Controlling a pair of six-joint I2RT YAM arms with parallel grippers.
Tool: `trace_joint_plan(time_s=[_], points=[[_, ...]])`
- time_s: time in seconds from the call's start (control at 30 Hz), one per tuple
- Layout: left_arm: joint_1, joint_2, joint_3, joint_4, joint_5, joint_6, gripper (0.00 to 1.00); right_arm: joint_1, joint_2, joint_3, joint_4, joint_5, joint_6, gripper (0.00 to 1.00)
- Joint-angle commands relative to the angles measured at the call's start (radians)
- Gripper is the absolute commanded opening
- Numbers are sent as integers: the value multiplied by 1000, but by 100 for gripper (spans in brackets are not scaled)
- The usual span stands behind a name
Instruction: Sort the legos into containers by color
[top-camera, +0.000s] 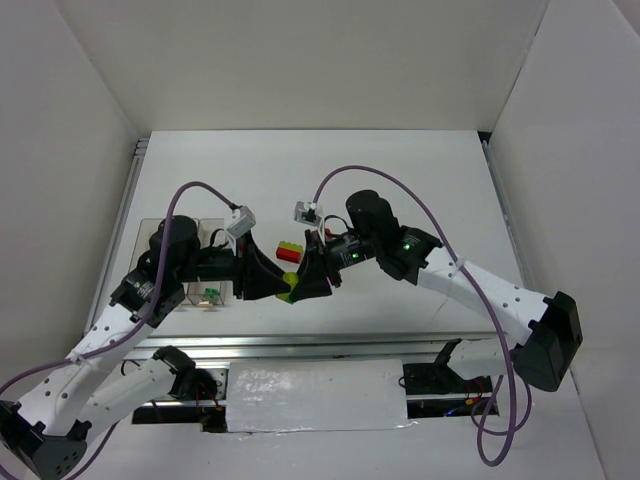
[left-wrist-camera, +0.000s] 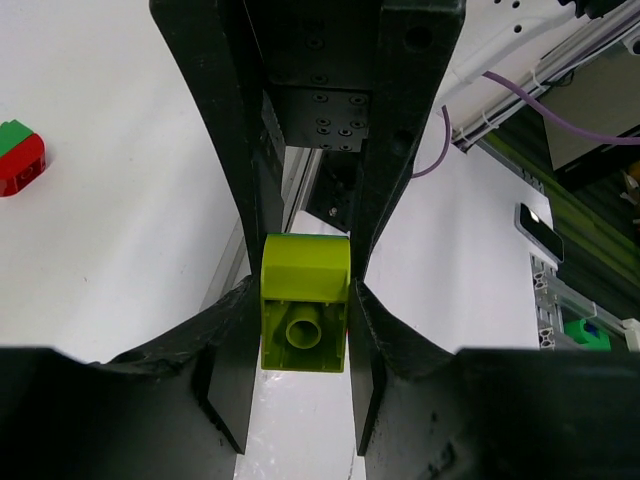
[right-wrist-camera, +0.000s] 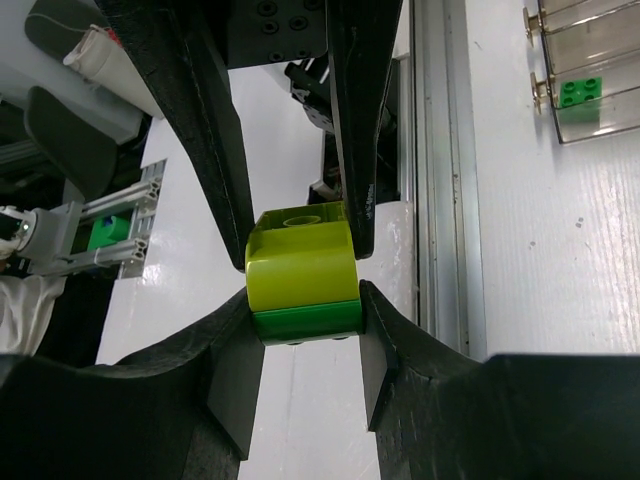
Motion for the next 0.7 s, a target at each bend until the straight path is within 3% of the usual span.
trace_joint_plan(time_s=[0.0,0.17,0.2,0.33,0.67], points=[[-4,-46,2,70,85,-2,36,-12,7,46,58,-14,-22,0],[-4,-44,21,37,44,18,11,-13,-17,29,63,-32,-51,0],[-4,-39,27,23,20,24,0,-15,-20,26,55,-32,-69,0],[-4,-30,51,-37,-105,34,0,-23,-51,-34,17,-43,-164,0],[5,-44,79,-59,-169,44,0,-98,-73,-123,32,-66,-186,0]])
